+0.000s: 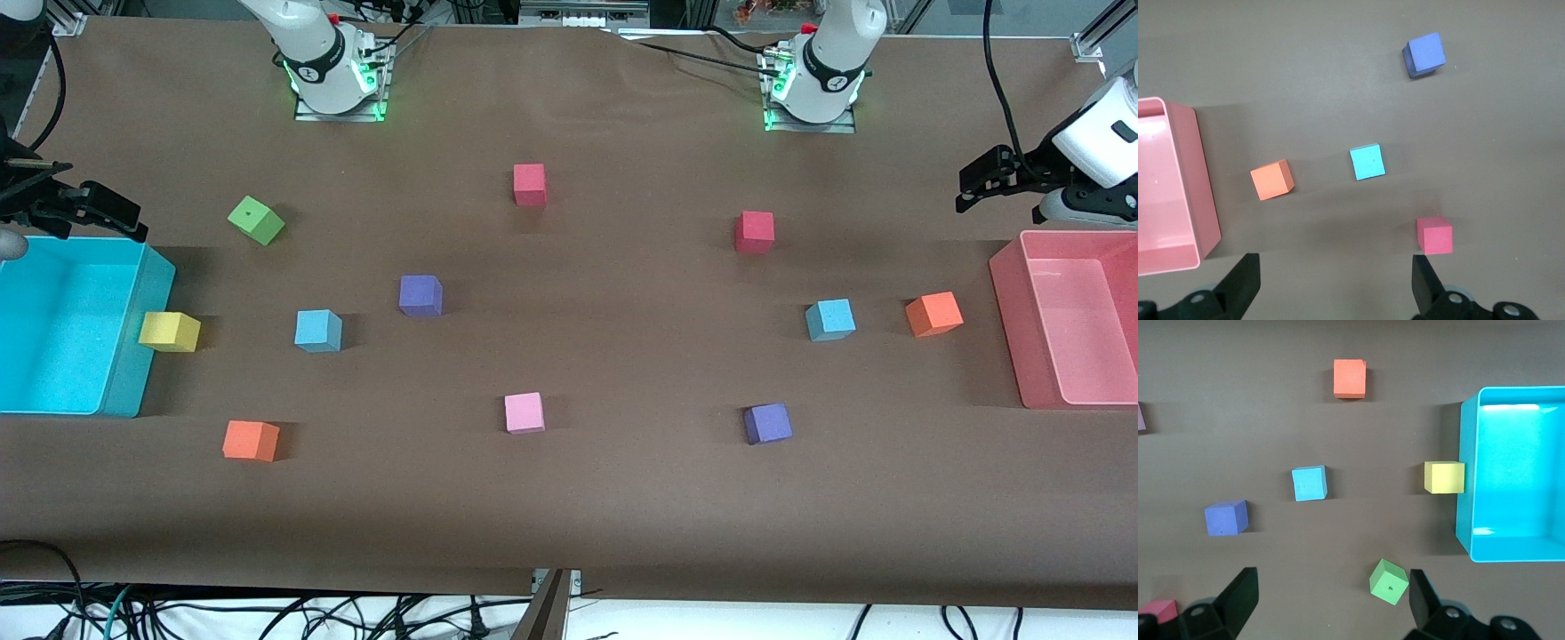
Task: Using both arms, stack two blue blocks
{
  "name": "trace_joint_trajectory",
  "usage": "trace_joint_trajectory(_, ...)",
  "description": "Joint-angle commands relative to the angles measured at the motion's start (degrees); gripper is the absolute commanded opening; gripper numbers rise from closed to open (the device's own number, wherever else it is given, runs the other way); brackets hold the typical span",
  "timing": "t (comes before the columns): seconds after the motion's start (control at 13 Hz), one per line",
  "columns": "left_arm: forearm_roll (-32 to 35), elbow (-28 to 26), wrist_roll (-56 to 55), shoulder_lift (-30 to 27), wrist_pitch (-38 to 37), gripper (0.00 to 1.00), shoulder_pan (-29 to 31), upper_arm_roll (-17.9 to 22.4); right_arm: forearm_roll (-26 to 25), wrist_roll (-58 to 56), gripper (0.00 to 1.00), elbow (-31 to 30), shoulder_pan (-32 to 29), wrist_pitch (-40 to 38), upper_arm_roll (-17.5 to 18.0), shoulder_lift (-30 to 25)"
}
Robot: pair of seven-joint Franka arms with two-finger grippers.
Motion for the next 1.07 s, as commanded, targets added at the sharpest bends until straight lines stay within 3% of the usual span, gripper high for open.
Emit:
trace_joint_trajectory(0.0,0.5,1.8,-4.0,0.6,-1.4,1.00,-0.4,-1.7,-0.7,0.6,1.00,-0.4,-0.5,0.1,0.7,-0.5)
trace_joint_trajectory(1.0,0.5,1.8,-5.7,0.3,-1.5,1.00,0.3,-2.2,-0.7,0.3,1.00,-0.4,-0.5,0.2,0.7,-0.5)
